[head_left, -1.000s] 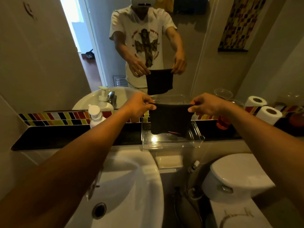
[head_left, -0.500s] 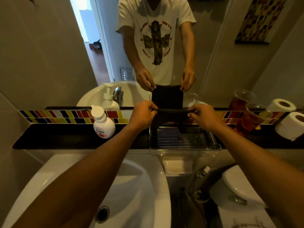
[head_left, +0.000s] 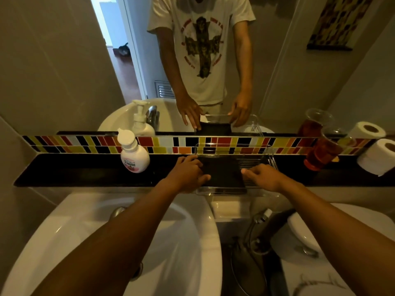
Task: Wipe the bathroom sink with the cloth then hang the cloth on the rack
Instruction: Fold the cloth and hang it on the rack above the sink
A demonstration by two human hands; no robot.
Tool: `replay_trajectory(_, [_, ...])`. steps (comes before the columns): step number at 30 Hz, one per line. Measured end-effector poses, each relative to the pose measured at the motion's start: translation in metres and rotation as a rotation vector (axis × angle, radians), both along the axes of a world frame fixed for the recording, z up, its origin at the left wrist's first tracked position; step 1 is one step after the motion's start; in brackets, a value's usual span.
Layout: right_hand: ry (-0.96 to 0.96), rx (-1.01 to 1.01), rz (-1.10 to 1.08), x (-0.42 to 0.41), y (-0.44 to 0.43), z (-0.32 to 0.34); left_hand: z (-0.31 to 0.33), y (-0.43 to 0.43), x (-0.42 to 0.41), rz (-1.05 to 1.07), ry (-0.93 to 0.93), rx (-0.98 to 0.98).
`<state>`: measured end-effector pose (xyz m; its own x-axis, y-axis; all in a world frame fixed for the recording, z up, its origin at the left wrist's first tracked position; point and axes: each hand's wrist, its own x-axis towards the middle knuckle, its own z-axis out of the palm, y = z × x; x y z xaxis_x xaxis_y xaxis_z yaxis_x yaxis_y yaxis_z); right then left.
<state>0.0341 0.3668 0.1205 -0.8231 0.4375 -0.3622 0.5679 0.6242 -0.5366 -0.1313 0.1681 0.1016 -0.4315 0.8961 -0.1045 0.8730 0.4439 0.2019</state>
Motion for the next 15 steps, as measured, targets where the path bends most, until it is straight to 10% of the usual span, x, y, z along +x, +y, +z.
replay_trajectory(15, [0.260,0.130,0.028,0.012,-0.093,0.033,0.037,-0.043,0.059,0.200,-0.018,0.255])
